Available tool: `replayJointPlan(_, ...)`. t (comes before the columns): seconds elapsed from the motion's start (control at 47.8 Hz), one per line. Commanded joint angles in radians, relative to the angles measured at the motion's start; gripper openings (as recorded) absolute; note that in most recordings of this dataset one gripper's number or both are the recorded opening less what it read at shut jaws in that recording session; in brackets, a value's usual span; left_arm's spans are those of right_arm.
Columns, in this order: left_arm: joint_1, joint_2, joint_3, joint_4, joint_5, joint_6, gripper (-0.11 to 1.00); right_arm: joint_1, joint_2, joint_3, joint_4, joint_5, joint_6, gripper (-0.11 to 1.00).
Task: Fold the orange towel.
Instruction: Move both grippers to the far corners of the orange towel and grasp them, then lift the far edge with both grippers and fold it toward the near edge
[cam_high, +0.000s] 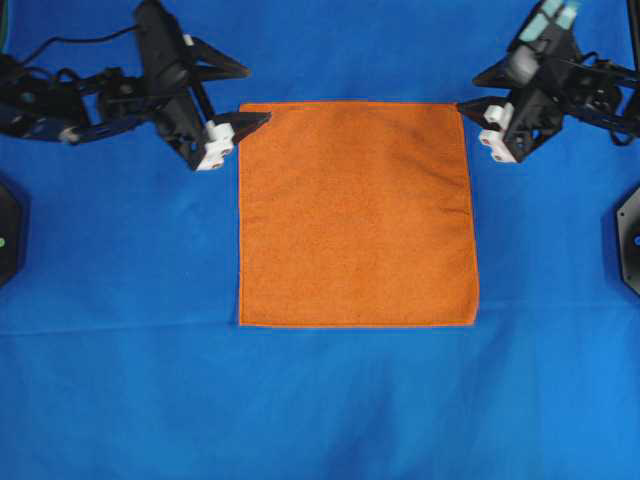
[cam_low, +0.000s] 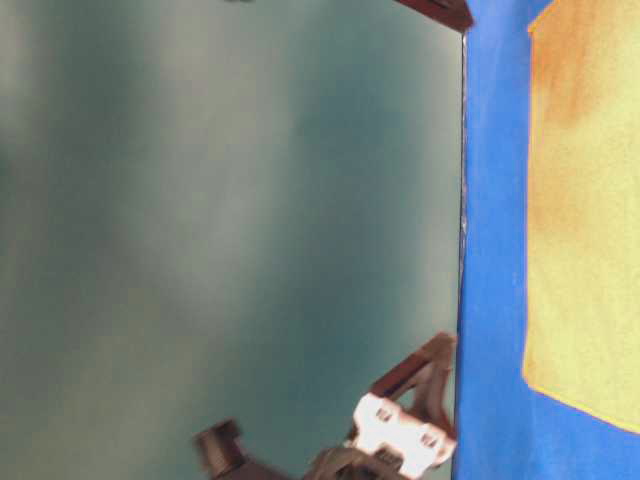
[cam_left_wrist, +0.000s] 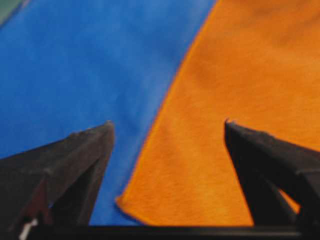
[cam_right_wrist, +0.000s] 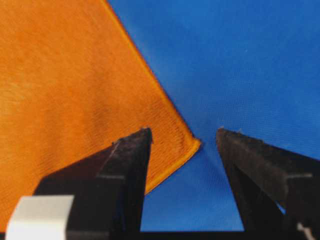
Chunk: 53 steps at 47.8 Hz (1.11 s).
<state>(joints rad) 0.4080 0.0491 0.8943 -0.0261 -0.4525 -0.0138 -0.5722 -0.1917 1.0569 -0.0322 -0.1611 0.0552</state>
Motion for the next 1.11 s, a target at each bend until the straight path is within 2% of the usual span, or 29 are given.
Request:
replayJointPlan(0.0, 0.020, 0.041, -0.034, -0.002, -0.009, 0.002, 0.91, -0.015, 0.063, -0.031, -0.003, -0.037, -0.005, 0.59)
replayJointPlan(0.23, 0.060, 0.166, -0.064, 0.000, -0.014, 0.002, 0.90, -0.025, 0.181, -0.049, -0.006, -0.086, -0.008, 0.59)
replayJointPlan(0.44, 0.078, 0.212, -0.075, 0.000, -0.009, 0.003, 0.86, -0.041, 0.218, -0.055, -0.006, -0.091, -0.008, 0.57)
replayJointPlan(0.544, 0.072, 0.215, -0.072, -0.002, 0.005, 0.008, 0.70, -0.041, 0.216, -0.051, -0.006, -0.091, -0.008, 0.47)
replayJointPlan(0.712, 0.051, 0.212, -0.066, 0.000, 0.020, 0.023, 0.26, -0.041, 0.204, -0.034, -0.006, -0.069, -0.008, 0.04)
replayJointPlan(0.816, 0.043, 0.210, -0.066, 0.003, 0.025, 0.026, 0.05, -0.041, 0.189, -0.021, -0.005, -0.069, -0.006, 0.02)
replayJointPlan(0.858, 0.043, 0.209, -0.066, 0.003, 0.026, 0.026, 0.01, -0.041, 0.183, -0.018, -0.005, -0.069, -0.006, 0.02)
replayJointPlan(1.088, 0.054, 0.156, -0.077, 0.005, 0.026, 0.038, 0.01, -0.041, 0.124, -0.012, -0.002, -0.061, -0.002, 0.02)
